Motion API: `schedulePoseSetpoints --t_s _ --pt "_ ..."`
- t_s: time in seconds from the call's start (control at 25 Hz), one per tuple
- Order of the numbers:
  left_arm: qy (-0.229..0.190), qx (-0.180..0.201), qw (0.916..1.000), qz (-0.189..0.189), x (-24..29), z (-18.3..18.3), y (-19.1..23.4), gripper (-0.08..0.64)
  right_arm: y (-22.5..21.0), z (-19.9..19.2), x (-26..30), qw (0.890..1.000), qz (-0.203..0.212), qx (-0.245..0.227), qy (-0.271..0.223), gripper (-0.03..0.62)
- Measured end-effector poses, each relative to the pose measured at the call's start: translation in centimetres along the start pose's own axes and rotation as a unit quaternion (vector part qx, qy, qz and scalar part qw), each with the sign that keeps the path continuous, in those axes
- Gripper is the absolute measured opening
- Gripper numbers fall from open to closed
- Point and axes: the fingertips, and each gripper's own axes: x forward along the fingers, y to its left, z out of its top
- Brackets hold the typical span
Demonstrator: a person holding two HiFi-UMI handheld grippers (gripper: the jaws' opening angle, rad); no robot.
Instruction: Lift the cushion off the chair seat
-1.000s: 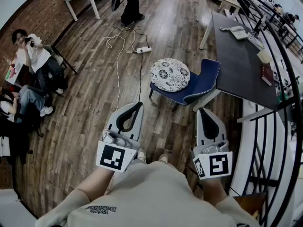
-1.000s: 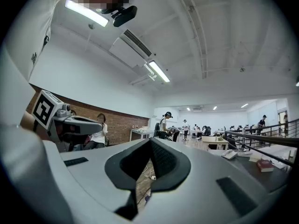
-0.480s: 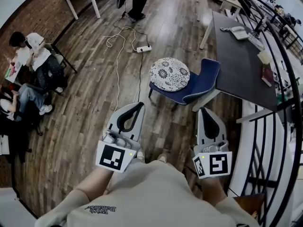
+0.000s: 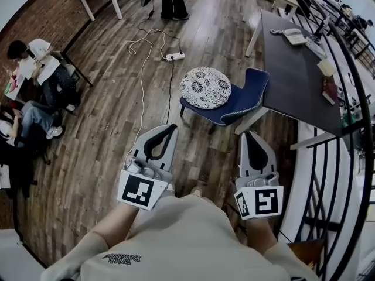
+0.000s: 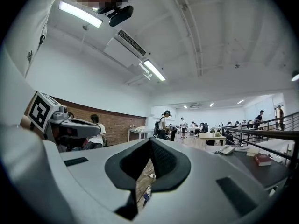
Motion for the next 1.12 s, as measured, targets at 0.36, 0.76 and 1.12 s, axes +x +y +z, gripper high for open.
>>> schedulePoseSetpoints --t_s 0.36,0.76,1.12 --pt "0.002 0.003 0.9998 0.017 1.4 -0.4 -2.5 0.005 -2.5 -0.8 -0.8 1.0 0.014 -0.001 -0.009 0.003" --pt "-0.003 0.003 0.9997 0.022 2.4 -0.8 -5.0 0.005 -3.6 -1.6 -1.4 0.999 0.034 -0.005 -0.02 0.003" --pt "-0.014 0.01 0.9997 0.017 4.7 -2.3 -3.6 0.005 -4.5 -2.2 0.9 0.998 0.033 -0.031 -0.033 0.003"
